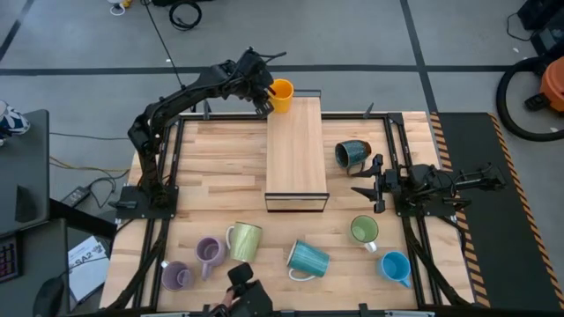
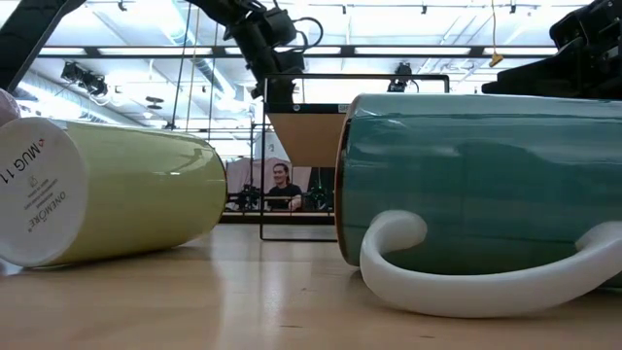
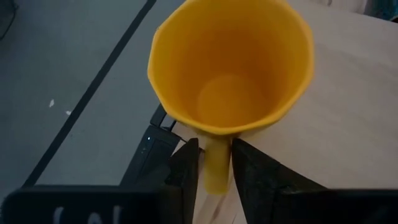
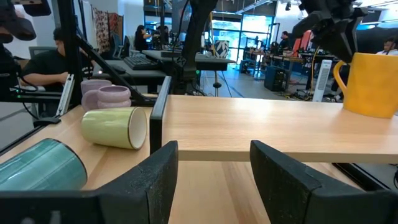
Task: Place coffee mugs
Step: Put the yellow mug on the shelf, then put the dark green mug on the shelf
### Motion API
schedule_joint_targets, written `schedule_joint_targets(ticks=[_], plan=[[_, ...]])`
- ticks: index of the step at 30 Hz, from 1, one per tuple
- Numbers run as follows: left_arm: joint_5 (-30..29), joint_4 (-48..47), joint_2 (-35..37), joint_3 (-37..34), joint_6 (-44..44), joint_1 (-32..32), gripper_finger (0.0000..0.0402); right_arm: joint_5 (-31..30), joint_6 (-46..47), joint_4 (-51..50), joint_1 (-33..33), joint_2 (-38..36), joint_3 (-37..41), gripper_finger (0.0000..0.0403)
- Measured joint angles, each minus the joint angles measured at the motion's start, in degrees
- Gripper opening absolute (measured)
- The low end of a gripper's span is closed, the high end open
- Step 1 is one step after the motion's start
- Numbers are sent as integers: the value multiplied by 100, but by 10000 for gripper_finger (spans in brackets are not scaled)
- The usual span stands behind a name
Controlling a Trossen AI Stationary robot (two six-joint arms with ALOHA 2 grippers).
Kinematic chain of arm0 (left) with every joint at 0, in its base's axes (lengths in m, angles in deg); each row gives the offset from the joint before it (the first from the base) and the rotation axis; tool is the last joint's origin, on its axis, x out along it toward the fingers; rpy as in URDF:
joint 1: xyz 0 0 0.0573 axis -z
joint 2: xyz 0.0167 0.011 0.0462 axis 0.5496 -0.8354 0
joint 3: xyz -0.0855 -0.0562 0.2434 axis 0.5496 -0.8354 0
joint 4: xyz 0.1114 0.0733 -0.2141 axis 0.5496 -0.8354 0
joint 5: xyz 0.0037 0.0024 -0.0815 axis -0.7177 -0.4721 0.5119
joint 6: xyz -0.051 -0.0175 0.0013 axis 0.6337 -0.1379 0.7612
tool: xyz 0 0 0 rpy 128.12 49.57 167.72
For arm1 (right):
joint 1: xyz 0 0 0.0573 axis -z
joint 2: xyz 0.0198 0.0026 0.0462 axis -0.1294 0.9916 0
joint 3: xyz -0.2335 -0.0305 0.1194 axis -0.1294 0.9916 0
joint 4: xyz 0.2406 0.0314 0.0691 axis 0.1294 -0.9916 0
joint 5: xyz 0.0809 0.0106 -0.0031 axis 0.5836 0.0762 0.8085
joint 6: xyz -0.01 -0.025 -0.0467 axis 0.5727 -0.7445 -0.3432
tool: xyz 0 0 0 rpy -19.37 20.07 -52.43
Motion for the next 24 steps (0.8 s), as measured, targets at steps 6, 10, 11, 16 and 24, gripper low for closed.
schedule_joint_targets(ticks=[6, 10, 11, 16, 24], plan=[[-6, 72, 0, 0, 17, 0, 144, 0, 0, 0, 1, 0, -1, 205], [-6, 84, 1, 0, 17, 0, 171, 0, 0, 0, 1, 1, -1, 205], [-6, 92, 2, 0, 20, -1, 176, 0, 1, 0, -1, -1, -1, 205], [-4, 86, 152, -2, 18, 0, 178, 0, 265, 0, 0, 0, 0, 205], [-5, -643, 896, -3, 63, 207, 172, 0, 1249, 164, 0, 1, -1, 205]])
